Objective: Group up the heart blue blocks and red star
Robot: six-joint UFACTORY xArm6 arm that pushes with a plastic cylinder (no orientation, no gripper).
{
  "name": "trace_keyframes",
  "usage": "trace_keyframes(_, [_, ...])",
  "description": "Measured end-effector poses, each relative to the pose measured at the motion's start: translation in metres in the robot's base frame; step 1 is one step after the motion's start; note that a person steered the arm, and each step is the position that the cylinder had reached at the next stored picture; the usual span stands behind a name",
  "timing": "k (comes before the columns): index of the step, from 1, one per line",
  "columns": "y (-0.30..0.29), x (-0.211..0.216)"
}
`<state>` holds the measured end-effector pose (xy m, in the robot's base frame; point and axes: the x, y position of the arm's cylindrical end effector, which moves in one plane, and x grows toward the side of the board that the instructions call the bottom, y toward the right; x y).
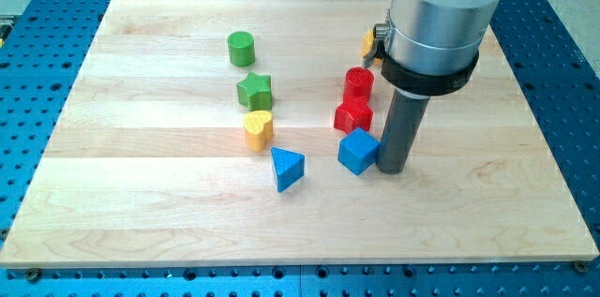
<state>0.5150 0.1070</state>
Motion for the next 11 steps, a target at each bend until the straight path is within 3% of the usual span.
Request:
trace_keyframes(3, [-0.035, -0.003])
trace_keyframes(5, [-0.046, 0.046])
trace_keyframes(7, [-0.157, 0.063])
trace_keyframes(9, [-0.142, 0.023])
trace_keyframes(11, [-0.182, 0.011])
